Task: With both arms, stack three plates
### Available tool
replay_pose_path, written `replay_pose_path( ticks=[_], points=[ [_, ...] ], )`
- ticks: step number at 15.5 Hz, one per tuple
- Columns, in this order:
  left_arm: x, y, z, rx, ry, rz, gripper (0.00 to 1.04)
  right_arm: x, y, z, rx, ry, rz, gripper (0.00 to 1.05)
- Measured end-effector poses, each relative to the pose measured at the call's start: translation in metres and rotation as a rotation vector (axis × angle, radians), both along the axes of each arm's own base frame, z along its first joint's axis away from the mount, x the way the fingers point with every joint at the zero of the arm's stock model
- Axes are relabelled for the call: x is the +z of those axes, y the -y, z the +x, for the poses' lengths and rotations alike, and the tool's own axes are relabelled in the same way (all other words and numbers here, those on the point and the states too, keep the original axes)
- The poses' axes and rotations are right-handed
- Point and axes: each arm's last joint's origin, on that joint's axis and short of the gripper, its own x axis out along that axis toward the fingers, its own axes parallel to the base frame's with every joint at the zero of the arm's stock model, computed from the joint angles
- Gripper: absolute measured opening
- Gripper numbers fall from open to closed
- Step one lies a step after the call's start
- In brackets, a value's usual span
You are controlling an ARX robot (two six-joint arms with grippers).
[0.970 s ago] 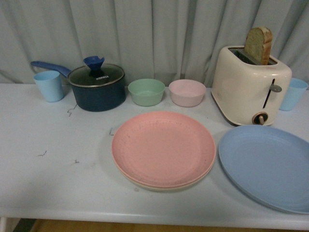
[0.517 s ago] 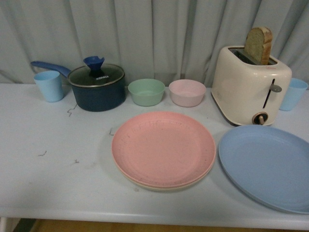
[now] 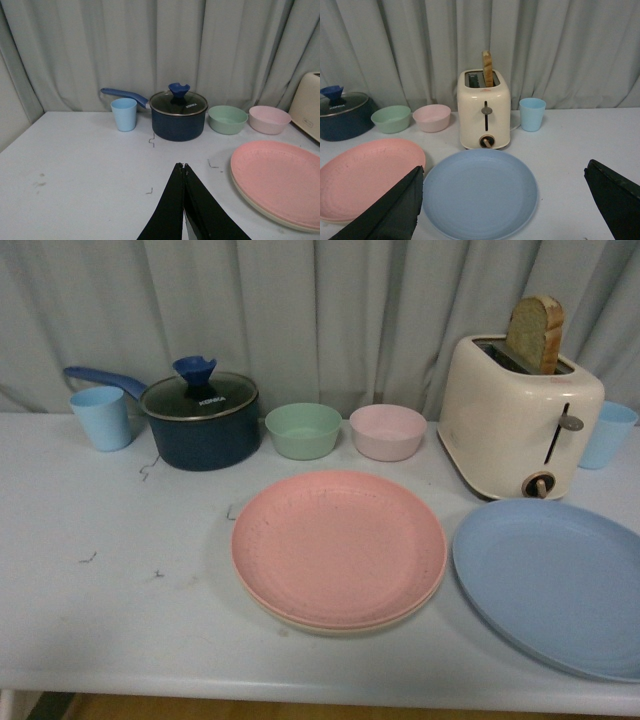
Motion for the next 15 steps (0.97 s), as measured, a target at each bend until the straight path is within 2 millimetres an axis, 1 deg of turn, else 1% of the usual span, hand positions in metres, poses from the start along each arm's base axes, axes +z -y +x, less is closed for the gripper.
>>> replay_pose_path(
  ticks=[2, 3, 4, 6, 7, 10, 11, 12, 14, 15],
  points=[
    [-0.001, 0.0, -0.003, 0.0, -0.012, 0.0, 0.02, 0.0, 0.0, 0.0, 0.0, 0.0, 0.0, 0.98],
    [-0.007, 0.0, -0.01, -0.002, -0.055, 0.0, 0.02, 0.0, 0.0, 0.0, 0.0, 0.0, 0.0, 0.98],
    [-0.001, 0.0, -0.012, -0.001, 0.013, 0.0, 0.02, 0.0, 0.0, 0.0, 0.0, 0.0, 0.0, 0.98],
    [-0.004, 0.0, -0.012, 0.0, -0.014, 0.0, 0.02, 0.0, 0.0, 0.0, 0.0, 0.001, 0.0, 0.98],
    [-0.003, 0.0, -0.012, 0.0, -0.008, -0.002, 0.04, 0.0, 0.0, 0.0, 0.0, 0.001, 0.0, 0.98],
    [-0.003, 0.0, -0.012, 0.0, -0.009, -0.002, 0.42, 0.0, 0.0, 0.0, 0.0, 0.001, 0.0, 0.98],
    [-0.003, 0.0, -0.012, 0.0, -0.009, -0.002, 0.54, -0.002, 0.001, 0.0, -0.029, -0.18, -0.026, 0.98],
    [-0.003, 0.0, -0.012, -0.001, -0.008, -0.002, 0.67, 0.003, 0.009, 0.011, -0.057, -0.355, -0.043, 0.98],
    [-0.003, 0.0, -0.012, 0.0, -0.009, -0.002, 0.92, 0.02, 0.033, 0.041, -0.102, -0.405, -0.047, 0.98],
    [-0.003, 0.0, -0.012, 0.001, -0.008, -0.001, 1.0, 0.023, 0.045, 0.056, -0.11, -0.44, -0.037, 0.98]
  ],
)
